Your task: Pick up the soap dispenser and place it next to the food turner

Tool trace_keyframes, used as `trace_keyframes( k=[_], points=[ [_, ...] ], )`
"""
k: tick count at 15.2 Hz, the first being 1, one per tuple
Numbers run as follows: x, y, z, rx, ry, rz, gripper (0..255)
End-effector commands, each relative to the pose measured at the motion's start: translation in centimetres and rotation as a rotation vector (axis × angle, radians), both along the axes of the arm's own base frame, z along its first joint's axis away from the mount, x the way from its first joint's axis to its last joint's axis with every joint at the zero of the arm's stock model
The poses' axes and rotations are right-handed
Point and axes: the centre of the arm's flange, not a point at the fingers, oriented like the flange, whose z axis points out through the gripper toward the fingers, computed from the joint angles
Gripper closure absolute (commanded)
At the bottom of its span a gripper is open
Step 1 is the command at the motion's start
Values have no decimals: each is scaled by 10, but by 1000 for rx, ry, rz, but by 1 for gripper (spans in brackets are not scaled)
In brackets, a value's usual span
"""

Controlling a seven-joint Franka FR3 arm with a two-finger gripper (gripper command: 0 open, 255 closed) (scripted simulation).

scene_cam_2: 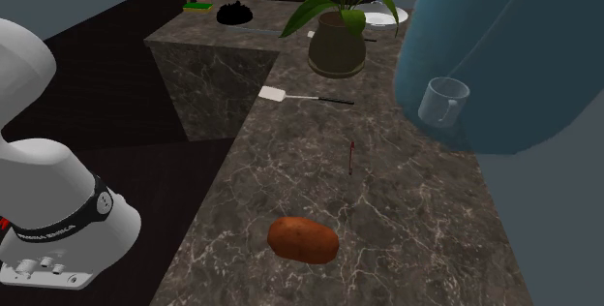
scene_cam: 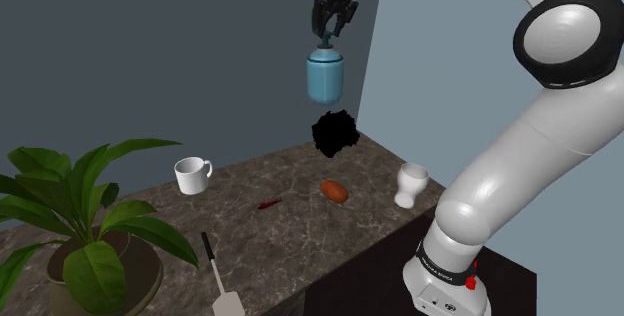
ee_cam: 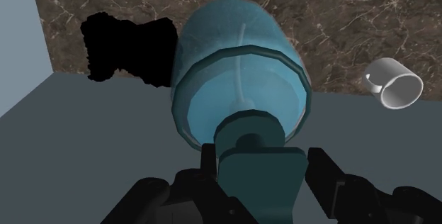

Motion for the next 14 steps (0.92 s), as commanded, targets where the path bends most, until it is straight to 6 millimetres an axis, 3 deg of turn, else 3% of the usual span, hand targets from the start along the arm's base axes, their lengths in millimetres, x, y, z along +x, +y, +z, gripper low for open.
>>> trace_keyframes(
  k=[1,7,14],
  points=[
    [0,1,11,0,-1,0,255],
    [0,1,39,0,-1,0,255],
    [14,73,-17,0,-1,0,255]
  ],
)
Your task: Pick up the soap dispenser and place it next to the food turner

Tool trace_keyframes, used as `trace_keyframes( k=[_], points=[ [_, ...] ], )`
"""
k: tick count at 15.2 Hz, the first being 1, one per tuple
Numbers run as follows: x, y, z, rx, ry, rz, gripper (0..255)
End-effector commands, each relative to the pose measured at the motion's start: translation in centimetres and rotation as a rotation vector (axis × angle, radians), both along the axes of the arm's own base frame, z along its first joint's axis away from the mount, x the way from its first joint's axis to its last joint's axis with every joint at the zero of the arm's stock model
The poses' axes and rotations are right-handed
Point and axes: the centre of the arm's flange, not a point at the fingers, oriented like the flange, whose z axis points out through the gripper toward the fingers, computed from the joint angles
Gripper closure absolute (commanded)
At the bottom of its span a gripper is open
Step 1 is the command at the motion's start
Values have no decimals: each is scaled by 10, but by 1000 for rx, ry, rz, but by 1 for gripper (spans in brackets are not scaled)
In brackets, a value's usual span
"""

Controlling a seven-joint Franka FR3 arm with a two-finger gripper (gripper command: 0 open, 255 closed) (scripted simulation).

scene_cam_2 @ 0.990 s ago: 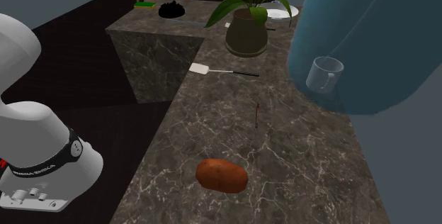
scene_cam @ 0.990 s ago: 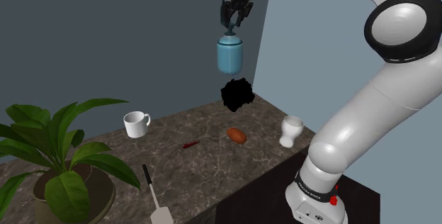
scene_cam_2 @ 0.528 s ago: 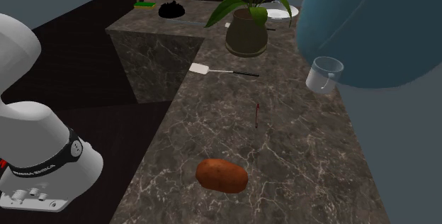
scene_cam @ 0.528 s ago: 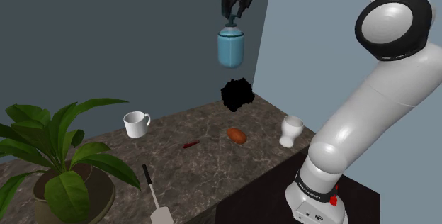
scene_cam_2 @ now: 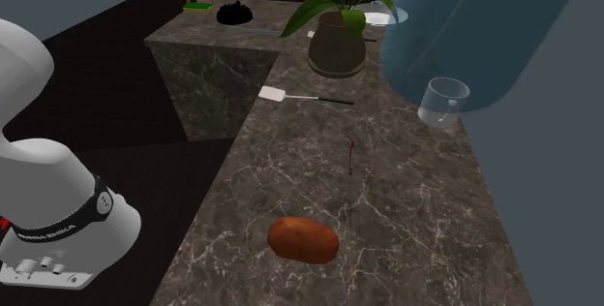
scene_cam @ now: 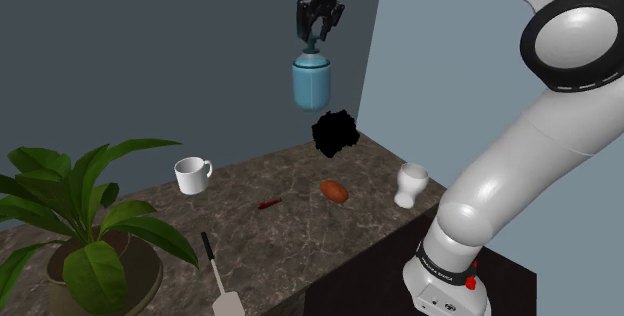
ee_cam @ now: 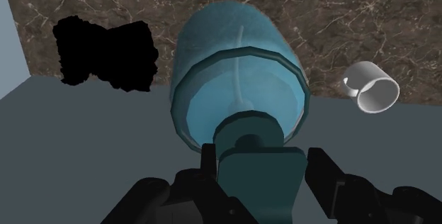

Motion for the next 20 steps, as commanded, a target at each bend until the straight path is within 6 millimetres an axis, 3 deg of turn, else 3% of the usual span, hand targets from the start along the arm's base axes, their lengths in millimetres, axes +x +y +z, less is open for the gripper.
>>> trace_keyframes(
  k=[1,20],
  points=[
    [8,24,-17,0,-2,-1,255],
    [46,219,-170,0,-2,-1,255]
  ],
)
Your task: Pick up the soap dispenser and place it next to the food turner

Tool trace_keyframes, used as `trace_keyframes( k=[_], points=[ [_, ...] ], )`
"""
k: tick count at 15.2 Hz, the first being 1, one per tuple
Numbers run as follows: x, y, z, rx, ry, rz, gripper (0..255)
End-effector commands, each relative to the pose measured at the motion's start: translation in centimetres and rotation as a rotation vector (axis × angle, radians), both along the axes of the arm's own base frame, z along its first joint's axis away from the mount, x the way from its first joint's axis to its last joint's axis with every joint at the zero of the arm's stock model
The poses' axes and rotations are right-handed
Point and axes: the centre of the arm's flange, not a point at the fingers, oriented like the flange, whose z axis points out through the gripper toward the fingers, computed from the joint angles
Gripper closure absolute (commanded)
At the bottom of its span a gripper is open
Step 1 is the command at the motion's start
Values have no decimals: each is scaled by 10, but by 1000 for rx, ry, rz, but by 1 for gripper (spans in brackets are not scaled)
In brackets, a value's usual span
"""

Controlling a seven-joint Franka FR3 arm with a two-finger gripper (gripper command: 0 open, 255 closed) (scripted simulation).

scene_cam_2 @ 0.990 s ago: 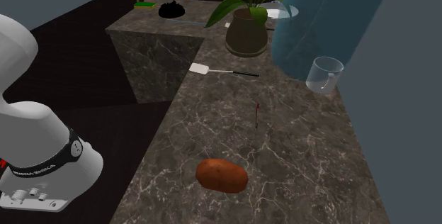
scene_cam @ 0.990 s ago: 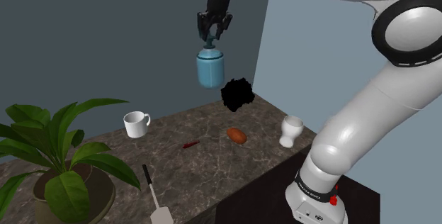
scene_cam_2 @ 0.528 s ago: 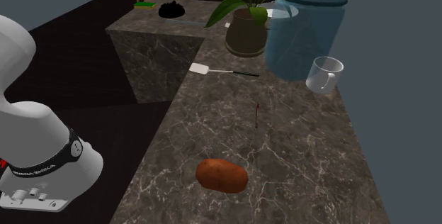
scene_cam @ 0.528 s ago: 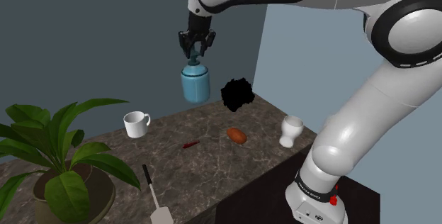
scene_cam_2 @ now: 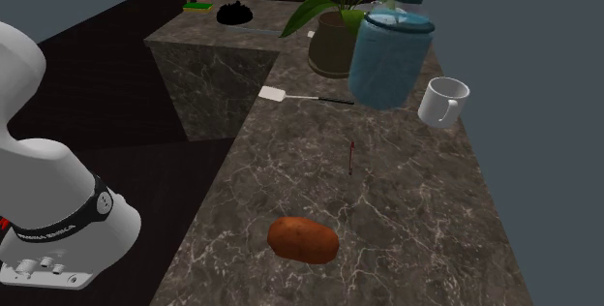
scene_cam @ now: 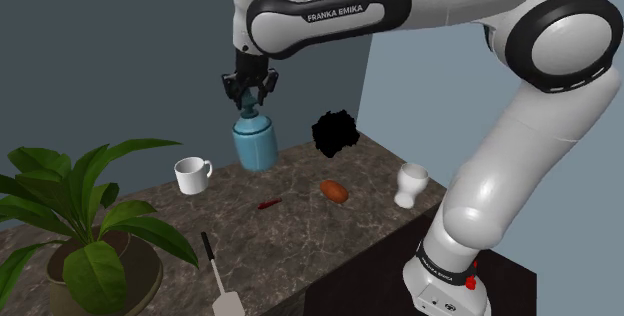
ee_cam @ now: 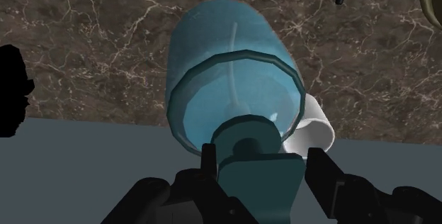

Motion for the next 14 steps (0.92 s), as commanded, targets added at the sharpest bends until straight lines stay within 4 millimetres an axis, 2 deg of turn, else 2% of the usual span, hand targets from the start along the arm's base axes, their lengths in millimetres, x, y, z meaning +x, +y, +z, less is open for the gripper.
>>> trace_keyframes(
  k=[1,10,14],
  points=[
    [3,20,-17,1,-2,-1,255],
    [21,113,-90,1,-2,-1,255],
    [21,113,-111,1,-2,-1,255]
  ],
)
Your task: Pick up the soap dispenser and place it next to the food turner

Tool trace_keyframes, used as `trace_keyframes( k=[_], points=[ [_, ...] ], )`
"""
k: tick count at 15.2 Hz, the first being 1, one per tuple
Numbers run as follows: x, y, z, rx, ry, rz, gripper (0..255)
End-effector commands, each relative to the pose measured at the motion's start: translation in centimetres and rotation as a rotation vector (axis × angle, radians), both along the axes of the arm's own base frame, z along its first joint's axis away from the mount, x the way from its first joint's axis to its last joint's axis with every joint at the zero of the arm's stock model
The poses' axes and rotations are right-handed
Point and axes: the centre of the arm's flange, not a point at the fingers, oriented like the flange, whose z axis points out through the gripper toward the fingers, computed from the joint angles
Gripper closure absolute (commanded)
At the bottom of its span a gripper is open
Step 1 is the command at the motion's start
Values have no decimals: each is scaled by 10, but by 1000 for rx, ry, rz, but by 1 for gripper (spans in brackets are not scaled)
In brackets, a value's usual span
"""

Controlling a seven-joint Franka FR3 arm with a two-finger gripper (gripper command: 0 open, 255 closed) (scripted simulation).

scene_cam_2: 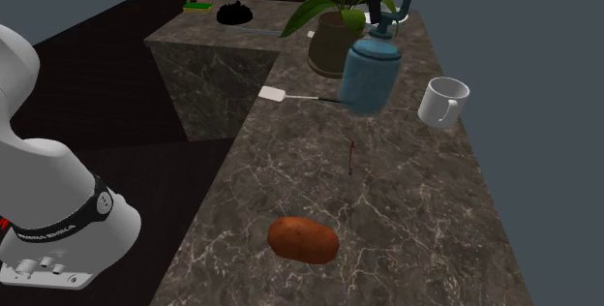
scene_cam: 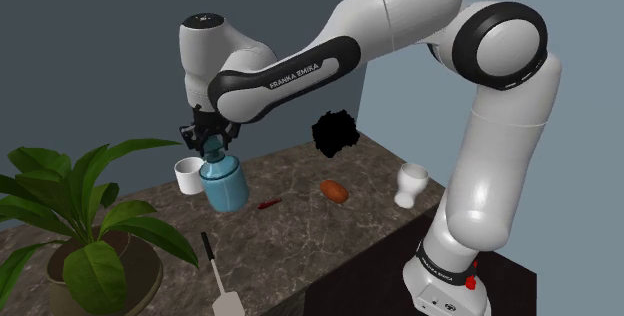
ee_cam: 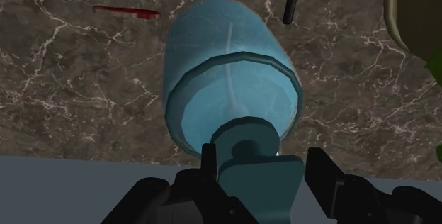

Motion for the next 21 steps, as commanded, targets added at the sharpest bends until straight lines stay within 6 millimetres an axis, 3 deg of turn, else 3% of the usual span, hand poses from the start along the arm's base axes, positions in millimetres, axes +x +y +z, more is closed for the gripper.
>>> trace_keyframes(
  k=[1,10,17,18,21],
  points=[
    [1,0,-10,1,-2,0,255],
    [1,0,-56,1,-2,0,255],
    [1,0,-56,1,-2,0,255],
    [1,0,-56,1,-2,0,0],
    [1,0,-56,1,-2,0,0]
  ],
)
